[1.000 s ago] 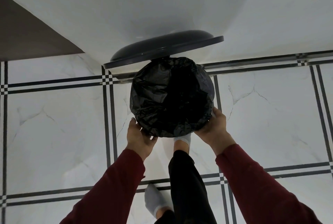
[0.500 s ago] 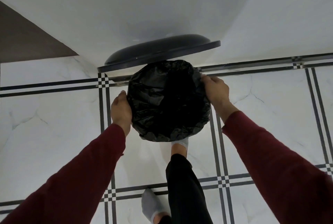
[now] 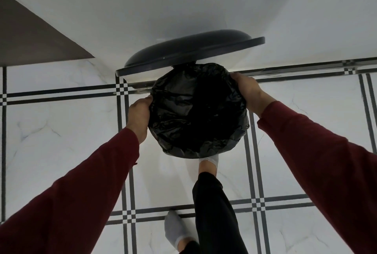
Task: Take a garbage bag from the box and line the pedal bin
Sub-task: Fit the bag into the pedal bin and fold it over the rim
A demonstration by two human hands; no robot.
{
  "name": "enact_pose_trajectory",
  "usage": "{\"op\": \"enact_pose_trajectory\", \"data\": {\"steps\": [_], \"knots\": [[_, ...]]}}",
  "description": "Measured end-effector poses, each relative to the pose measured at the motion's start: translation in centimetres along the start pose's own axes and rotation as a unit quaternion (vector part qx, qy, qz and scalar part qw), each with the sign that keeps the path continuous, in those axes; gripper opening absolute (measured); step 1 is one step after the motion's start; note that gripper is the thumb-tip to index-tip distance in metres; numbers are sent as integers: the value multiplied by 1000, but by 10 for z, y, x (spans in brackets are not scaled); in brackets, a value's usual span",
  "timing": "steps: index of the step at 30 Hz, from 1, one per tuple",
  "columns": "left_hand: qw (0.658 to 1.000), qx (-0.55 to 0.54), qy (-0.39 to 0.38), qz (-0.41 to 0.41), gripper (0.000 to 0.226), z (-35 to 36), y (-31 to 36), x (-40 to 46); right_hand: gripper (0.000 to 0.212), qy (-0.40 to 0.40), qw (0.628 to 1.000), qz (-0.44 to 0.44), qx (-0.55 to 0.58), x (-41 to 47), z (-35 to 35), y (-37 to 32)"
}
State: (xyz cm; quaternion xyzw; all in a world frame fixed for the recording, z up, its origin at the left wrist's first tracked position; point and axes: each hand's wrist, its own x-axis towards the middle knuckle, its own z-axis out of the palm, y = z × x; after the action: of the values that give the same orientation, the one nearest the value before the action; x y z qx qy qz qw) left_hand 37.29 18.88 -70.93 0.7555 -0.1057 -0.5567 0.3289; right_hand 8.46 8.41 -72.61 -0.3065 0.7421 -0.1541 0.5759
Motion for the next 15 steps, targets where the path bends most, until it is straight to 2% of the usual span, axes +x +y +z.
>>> {"op": "enact_pose_trajectory", "data": {"steps": [2,4,6,11,15], "knots": [[1000,-13,0,-8,23,2,0,2,44,19,1000,-18,-9,-8,1,-7],[1000,-21,7,5,21,3,1,4,37,14,999,2,34,-11,1,-9],[1000,-18,11,17,21,3,4,5,39,4,999,22,43,-13,2,-11],[1000,-11,9,-15,21,6,9,6,31,-14,1000,17,-17,-7,8,-17],[998,21,50,-20,20,9,14,16,48,29,989,18,-143,-11,10,-26]]}}
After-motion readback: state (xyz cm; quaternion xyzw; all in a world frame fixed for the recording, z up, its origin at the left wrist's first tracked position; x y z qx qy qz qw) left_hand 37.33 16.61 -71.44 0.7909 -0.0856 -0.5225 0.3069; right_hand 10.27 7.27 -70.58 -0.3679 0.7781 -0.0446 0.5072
